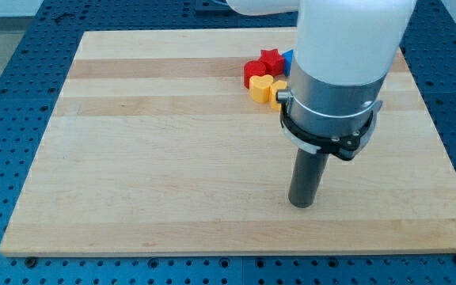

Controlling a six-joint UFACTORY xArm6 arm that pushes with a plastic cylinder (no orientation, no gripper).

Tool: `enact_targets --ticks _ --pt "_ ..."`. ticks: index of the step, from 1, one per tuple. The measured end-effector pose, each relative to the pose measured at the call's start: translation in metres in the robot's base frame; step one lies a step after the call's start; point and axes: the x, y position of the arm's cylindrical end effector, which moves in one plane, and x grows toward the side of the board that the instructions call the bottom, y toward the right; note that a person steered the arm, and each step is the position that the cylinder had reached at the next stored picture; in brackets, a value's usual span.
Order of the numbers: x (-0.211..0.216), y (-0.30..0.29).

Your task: Move your arm towards the top right of the board

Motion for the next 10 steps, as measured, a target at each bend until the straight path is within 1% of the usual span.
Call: enact_targets --ticks 1,2,4,5,7,8,9,10 --pt "0.018 0.019" --pt "0.054 0.06" --pt "0.059 0.074" --pt "0.049 0.131" --pt "-0.026 0.237" --pt "-0.056 0.266" --pt "-0.059 0.266" --pt "-0.107 0.265"
